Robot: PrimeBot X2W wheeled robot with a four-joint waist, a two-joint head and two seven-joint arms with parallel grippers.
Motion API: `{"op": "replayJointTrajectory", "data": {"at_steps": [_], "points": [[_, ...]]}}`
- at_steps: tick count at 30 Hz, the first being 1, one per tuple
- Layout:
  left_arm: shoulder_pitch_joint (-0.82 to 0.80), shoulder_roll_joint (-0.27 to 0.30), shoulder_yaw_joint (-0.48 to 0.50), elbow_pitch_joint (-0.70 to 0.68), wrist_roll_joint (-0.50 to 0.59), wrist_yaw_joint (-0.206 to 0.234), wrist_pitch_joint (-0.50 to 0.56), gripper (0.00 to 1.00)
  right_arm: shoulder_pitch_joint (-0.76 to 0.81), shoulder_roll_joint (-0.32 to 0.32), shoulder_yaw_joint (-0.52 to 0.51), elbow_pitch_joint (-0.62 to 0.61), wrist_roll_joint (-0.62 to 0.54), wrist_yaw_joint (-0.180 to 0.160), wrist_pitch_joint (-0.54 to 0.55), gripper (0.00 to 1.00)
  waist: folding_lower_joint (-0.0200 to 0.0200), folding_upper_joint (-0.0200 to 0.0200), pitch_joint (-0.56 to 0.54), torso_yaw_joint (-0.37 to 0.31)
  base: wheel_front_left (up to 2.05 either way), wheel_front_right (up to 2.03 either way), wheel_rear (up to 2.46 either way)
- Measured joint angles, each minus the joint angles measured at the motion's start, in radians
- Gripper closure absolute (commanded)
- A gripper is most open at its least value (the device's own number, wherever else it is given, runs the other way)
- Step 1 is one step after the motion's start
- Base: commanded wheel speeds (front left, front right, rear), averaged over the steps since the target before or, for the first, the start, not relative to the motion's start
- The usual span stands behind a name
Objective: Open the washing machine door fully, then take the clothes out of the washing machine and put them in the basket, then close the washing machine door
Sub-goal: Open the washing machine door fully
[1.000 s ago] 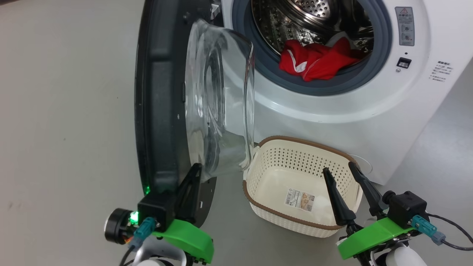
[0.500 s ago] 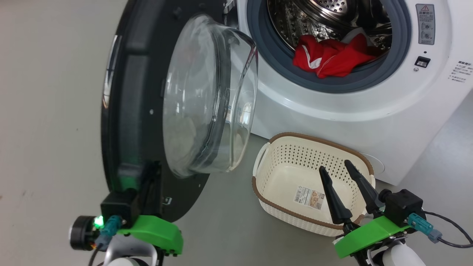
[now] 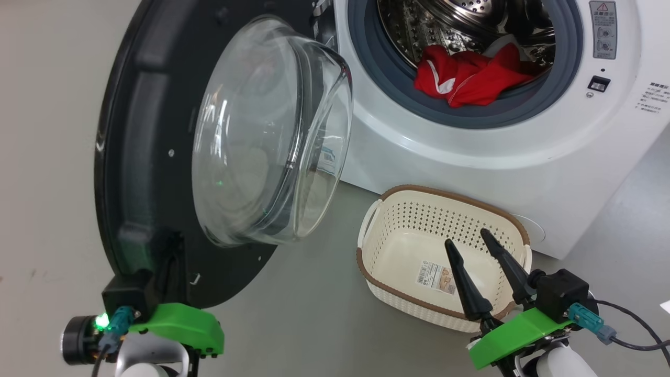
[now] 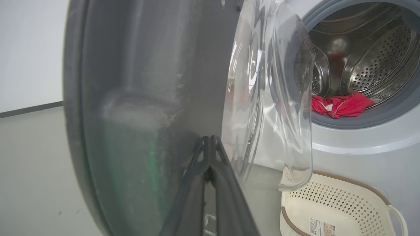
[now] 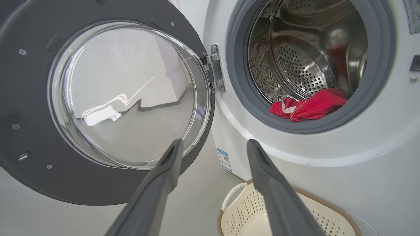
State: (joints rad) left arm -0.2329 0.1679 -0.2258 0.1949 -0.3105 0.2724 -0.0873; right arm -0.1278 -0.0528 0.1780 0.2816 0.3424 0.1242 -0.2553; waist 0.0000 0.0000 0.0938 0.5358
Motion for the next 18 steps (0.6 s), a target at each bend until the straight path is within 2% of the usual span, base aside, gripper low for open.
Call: {"op": "replayJointTrajectory", "data": {"at_steps": [9, 18], "points": [[-0.044, 0.013, 0.040, 0.080, -0.035, -0.002, -0.033, 1.00, 0.000, 0.000, 0.009, 0.009, -0.001, 0.000, 0.000, 0.00, 0.0000, 0.0000, 0.018, -0.001, 0.00, 0.00, 0.00], [-0.089, 0.015, 0.076, 0.150, -0.087, -0.028, -0.055, 1.00, 0.000, 0.000, 0.007, 0.026, -0.013, 0.000, 0.000, 0.00, 0.0000, 0.0001, 0.042, 0.000, 0.00, 0.00, 0.00]]}}
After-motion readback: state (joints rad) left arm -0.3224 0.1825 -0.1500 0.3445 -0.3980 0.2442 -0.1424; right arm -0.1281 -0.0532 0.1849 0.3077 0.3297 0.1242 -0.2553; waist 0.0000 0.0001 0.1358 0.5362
